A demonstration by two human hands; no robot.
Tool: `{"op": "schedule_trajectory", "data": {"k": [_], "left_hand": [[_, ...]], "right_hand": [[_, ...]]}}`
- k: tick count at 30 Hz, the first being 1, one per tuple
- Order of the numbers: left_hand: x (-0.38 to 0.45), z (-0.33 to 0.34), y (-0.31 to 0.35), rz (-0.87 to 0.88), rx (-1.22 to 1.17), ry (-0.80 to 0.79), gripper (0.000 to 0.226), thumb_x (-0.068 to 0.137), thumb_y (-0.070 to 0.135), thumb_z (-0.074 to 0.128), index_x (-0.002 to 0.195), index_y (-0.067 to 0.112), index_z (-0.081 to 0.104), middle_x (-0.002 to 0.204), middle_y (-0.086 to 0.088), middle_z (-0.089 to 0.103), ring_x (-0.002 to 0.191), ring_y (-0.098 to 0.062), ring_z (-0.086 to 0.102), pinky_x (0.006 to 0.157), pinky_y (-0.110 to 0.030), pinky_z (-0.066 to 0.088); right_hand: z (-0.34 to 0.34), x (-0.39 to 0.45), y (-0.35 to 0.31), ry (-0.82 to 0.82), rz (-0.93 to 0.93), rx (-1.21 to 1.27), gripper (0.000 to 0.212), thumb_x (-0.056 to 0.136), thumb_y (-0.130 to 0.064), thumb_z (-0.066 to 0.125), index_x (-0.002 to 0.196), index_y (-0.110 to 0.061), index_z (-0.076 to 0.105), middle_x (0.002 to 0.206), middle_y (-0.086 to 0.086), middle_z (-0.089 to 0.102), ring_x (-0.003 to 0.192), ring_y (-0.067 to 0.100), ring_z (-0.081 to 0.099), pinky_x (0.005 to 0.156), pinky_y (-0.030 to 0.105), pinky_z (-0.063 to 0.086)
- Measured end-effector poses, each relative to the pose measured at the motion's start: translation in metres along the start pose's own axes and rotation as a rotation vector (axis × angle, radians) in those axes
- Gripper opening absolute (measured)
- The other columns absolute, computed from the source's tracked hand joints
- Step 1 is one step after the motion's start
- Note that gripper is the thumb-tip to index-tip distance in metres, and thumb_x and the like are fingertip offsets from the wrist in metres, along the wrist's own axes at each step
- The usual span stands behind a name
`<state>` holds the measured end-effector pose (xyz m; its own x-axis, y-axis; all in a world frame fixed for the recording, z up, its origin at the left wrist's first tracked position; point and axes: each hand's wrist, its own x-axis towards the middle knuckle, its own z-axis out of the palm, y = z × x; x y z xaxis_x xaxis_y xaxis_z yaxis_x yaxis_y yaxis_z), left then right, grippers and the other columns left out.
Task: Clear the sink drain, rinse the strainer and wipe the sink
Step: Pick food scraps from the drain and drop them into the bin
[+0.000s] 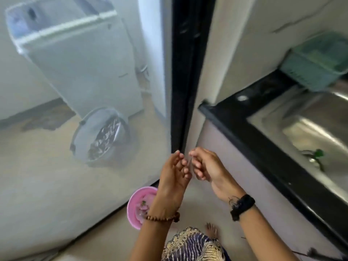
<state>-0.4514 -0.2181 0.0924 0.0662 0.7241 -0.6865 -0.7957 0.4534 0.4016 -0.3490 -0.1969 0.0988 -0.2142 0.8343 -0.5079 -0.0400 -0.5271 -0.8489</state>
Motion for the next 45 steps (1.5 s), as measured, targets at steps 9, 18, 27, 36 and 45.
{"op": "schedule_trajectory", "data": {"k": [9, 18, 27, 36, 45], "left_hand": [[-0.031, 0.175, -0.075, -0.101, 0.424, -0.385, 0.036, 0.092, 0.024, 0.045, 0.058, 0.017, 0.057, 0.042, 0.006, 0.052, 0.034, -0.005, 0.046, 0.035, -0.013, 0.039], [0.071, 0.294, -0.196, 0.145, 1.291, -0.431, 0.015, 0.09, 0.016, 0.052, 0.077, 0.014, 0.06, 0.066, 0.001, 0.06, 0.049, -0.01, 0.054, 0.049, -0.021, 0.044], [0.201, 0.311, -0.316, 0.237, 2.073, -0.376, 0.018, 0.084, 0.012, 0.056, 0.095, 0.012, 0.071, 0.101, -0.011, 0.07, 0.094, -0.027, 0.065, 0.079, -0.032, 0.051], [0.255, 0.293, -0.379, 0.256, 2.422, -0.499, 0.028, 0.088, 0.012, 0.051, 0.115, 0.006, 0.055, 0.119, -0.015, 0.059, 0.105, -0.031, 0.06, 0.084, -0.037, 0.049], [0.255, 0.297, -0.358, 0.29, 2.512, -0.48, 0.024, 0.09, 0.005, 0.045, 0.111, 0.002, 0.057, 0.115, -0.019, 0.061, 0.105, -0.034, 0.06, 0.084, -0.036, 0.05]], "right_hand": [[-0.148, -0.095, -0.097, 0.311, -0.28, 0.133, 0.026, 0.091, -0.016, 0.047, 0.065, -0.018, 0.048, 0.043, -0.009, 0.041, 0.034, 0.005, 0.031, 0.033, 0.015, 0.022], [-0.387, -0.09, -0.081, 0.758, -0.166, -0.288, 0.018, 0.092, -0.017, 0.053, 0.075, -0.022, 0.056, 0.062, -0.004, 0.062, 0.039, 0.002, 0.049, 0.036, 0.011, 0.035], [-0.508, 0.001, 0.002, 0.654, 0.122, -0.92, 0.012, 0.09, -0.015, 0.051, 0.096, -0.015, 0.062, 0.101, 0.007, 0.067, 0.091, 0.027, 0.063, 0.069, 0.031, 0.046], [-0.525, 0.068, 0.037, 0.433, -0.01, -1.273, 0.04, 0.085, 0.007, 0.043, 0.121, -0.01, 0.048, 0.121, 0.014, 0.043, 0.1, 0.032, 0.05, 0.074, 0.039, 0.048], [-0.522, 0.054, 0.056, 0.456, 0.199, -1.117, 0.019, 0.088, -0.009, 0.05, 0.102, -0.004, 0.061, 0.111, 0.014, 0.059, 0.094, 0.031, 0.061, 0.075, 0.034, 0.046]]}}
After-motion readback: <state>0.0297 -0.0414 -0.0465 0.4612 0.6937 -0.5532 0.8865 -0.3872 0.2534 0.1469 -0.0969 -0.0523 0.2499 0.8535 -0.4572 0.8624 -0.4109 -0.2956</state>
